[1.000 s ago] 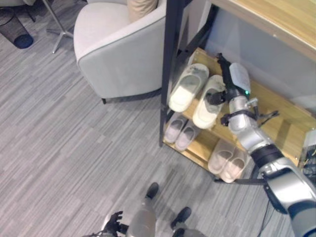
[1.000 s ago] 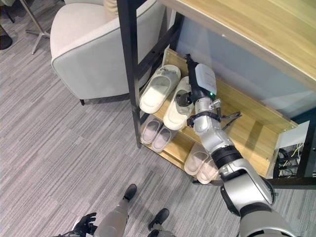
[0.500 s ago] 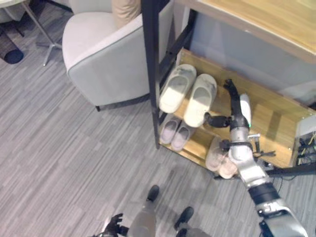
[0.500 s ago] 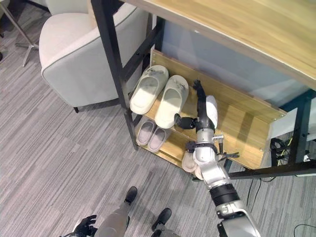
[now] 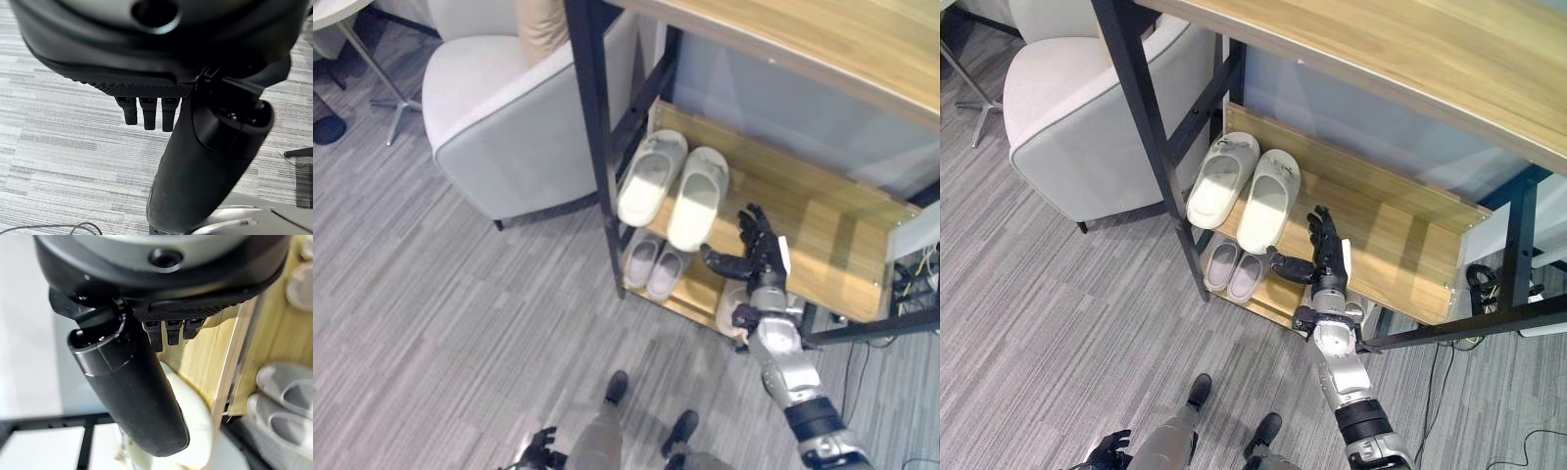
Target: Arrange the slippers neatly on the shoe rack.
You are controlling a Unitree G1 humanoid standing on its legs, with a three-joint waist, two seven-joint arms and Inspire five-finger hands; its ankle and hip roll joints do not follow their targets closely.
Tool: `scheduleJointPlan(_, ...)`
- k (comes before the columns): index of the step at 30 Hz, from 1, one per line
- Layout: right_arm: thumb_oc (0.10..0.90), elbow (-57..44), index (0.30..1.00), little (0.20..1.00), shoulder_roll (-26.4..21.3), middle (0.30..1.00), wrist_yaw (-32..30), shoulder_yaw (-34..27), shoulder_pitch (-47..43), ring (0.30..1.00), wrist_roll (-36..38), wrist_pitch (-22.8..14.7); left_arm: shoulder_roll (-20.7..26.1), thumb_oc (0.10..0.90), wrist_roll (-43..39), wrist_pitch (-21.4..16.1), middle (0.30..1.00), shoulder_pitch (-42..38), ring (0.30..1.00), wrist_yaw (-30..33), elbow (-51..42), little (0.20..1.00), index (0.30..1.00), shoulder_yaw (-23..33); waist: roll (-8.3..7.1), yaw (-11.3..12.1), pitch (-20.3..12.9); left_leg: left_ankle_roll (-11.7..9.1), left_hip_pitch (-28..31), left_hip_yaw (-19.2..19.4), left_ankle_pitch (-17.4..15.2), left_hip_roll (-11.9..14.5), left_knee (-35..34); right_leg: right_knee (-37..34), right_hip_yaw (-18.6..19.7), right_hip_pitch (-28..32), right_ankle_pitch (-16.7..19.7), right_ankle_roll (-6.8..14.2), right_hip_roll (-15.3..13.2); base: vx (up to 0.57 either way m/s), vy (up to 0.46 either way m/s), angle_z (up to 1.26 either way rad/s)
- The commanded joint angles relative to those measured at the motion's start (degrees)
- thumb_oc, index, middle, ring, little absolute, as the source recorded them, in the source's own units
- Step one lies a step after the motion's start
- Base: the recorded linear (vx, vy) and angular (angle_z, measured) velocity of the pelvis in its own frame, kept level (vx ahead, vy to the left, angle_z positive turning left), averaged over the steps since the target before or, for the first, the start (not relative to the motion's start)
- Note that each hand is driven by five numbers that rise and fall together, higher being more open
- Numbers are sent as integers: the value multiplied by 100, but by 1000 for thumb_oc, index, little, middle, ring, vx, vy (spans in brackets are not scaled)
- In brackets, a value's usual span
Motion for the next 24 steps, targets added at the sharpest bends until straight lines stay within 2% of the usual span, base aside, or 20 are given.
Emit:
scheduleJointPlan(1,800,-597,900,900,-57,900,173,176,-13,900,195,-616,-240,800,27,-106,900,35,900,69,270,900,900,-200,22,-55,-523,-150,284,343,-399,208,-253,167,183,-126,-58,564,-436,0,0,0)
scheduleJointPlan(13,800,-633,900,900,-83,900,137,287,-138,900,47,-552,-255,800,23,-75,900,54,900,157,343,900,900,-194,2,-32,-512,-135,315,356,-414,194,-253,206,172,-119,-56,570,-475,0,0,0)
scheduleJointPlan(19,800,-555,900,900,84,900,314,742,-336,900,113,-481,-291,800,-79,-83,900,17,900,185,303,900,900,-227,35,-46,-530,-128,374,427,-427,193,-253,203,239,-118,-42,564,-481,0,0,0)
scheduleJointPlan(24,800,-533,900,900,113,900,329,885,-455,900,40,-430,-290,800,-157,-91,900,-27,900,243,251,900,900,-252,38,-30,-560,-133,382,426,-433,190,-253,182,223,-80,-48,558,-472,0,0,0)
